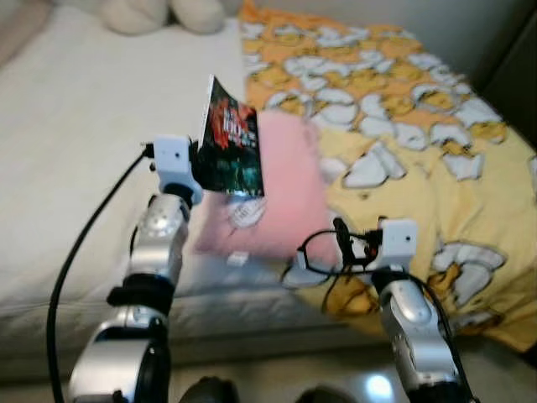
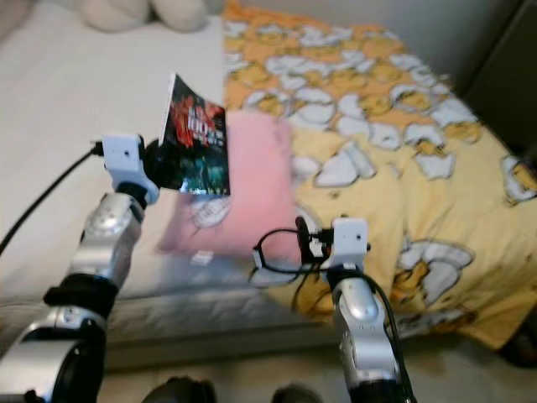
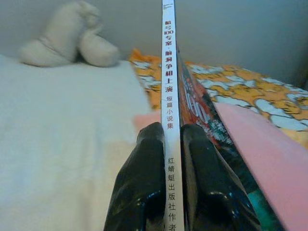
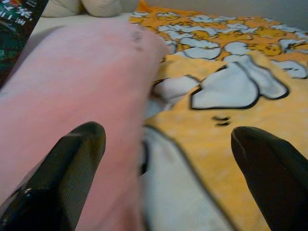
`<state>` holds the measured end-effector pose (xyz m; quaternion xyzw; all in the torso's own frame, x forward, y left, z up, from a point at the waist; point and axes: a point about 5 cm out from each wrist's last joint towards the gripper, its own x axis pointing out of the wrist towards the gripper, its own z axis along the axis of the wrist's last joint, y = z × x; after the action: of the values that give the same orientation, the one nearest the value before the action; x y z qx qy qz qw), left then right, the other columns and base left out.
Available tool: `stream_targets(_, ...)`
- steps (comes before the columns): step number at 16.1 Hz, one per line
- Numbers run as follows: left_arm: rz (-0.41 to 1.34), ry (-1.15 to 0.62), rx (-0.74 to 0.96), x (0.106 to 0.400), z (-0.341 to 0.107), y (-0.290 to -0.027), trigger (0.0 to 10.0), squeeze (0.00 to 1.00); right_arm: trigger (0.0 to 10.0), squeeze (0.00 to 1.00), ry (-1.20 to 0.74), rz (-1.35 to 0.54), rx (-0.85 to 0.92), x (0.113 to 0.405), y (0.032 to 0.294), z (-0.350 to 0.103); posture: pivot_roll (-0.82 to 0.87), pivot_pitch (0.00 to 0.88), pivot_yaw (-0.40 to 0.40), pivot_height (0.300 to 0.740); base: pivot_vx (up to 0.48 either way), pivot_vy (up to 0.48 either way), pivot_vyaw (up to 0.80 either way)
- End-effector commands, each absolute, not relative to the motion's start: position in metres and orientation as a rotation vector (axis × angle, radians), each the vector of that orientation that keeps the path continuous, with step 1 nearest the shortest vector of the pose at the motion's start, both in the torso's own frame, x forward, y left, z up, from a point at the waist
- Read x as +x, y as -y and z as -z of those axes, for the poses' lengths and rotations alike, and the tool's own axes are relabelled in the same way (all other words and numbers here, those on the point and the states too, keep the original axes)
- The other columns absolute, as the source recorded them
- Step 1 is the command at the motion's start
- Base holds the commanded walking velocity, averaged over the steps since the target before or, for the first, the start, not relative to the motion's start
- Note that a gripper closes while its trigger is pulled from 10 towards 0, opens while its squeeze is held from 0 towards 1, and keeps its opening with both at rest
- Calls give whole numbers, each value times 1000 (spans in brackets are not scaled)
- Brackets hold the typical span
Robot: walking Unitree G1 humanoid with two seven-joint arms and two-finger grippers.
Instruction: Clean up the room
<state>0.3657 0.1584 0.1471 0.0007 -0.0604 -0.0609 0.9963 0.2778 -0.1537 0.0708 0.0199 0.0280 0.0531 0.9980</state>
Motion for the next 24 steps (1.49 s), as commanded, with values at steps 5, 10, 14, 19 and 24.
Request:
stream_targets(5, 113, 224, 89, 369, -174, -146, 10000, 0, 10000, 0, -34, -81, 52, 280, 158, -74, -14, 0, -14, 726, 0, 423, 0)
stream_targets(10, 60, 70, 70, 371, -146, -155, 10000, 0, 10000, 0, -42, -110, 39, 281, 156, -73, -14, 0, -16, 726, 0, 438, 130)
stream_targets(14, 91, 89, 122, 369, -143, -146, 10000, 0, 10000, 0, -51, -100, 25, 281, 159, -71, -10, 0, -29, 726, 0, 457, 594)
stream_targets(19, 71, 78, 87, 370, -142, -145, 10000, 0, 10000, 0, -61, -91, 34, 281, 158, -69, -6, 0, -31, 726, 192, 0, 89)
stream_targets(24, 64, 79, 91, 372, -144, -146, 10000, 0, 10000, 0, -66, -101, 35, 280, 156, -67, -4, 0, -34, 726, 480, 0, 0)
